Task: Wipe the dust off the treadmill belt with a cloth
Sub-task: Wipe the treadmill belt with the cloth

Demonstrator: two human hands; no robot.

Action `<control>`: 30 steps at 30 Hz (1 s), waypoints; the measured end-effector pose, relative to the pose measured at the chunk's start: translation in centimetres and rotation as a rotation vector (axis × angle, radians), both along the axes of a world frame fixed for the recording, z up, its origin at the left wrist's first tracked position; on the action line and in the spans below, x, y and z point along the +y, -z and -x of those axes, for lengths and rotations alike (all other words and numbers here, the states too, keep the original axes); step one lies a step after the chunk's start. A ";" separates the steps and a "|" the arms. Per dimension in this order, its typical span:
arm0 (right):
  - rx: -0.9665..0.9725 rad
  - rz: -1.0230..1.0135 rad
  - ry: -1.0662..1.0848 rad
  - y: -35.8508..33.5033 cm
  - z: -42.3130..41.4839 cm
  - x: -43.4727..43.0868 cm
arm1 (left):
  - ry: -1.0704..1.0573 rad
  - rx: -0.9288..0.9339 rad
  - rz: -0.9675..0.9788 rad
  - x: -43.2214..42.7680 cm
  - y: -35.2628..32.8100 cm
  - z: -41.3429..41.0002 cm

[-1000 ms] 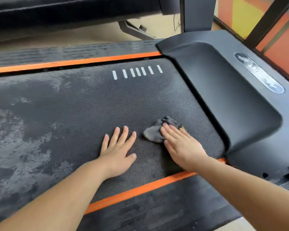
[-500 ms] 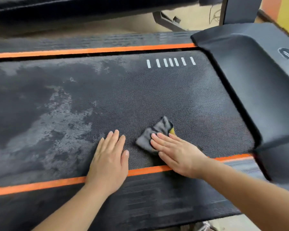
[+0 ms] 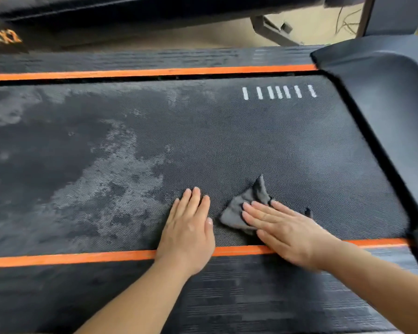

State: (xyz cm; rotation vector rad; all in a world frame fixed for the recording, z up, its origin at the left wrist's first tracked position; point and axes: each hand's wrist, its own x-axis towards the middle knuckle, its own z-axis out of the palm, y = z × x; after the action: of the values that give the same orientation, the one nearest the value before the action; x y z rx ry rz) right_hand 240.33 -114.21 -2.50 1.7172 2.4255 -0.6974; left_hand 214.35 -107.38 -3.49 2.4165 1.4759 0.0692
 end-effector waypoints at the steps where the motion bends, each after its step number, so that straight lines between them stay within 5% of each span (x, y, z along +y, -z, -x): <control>1: -0.069 -0.037 0.050 0.1 -1.1 0.6 | -0.002 0.006 0.000 0.0 0.0 0.0; 5: -0.214 -0.096 0.399 0.7 -0.1 2.0 | -0.004 0.018 -0.005 -0.1 -0.3 -0.2; 10: 0.113 -0.002 -0.015 0.5 4.4 0.2 | 0.001 -0.008 -0.002 -0.1 -0.5 0.0; 13: 0.051 -0.006 -0.120 0.4 0.8 1.6 | -0.001 -0.020 0.003 0.0 -0.5 0.2; 18: -0.214 -0.168 0.395 1.2 -1.8 3.3 | 0.000 -0.017 0.011 0.0 -0.6 0.2; 23: 0.076 -0.187 0.031 0.8 5.1 0.8 | 0.002 -0.008 0.005 0.0 -0.3 0.1; 25: 0.024 -0.206 -0.004 0.0 3.5 1.5 | -0.002 -0.016 0.002 0.0 -0.4 0.1; 30: -0.366 -0.261 0.562 -0.5 -2.2 3.0 | -0.009 -0.031 0.009 -0.1 -0.6 0.1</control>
State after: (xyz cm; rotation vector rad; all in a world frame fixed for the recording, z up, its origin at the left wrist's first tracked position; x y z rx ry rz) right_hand 242.51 -111.18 -2.01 2.4091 1.8568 -0.0730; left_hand 214.21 -107.46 -2.86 2.3905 1.4707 0.1008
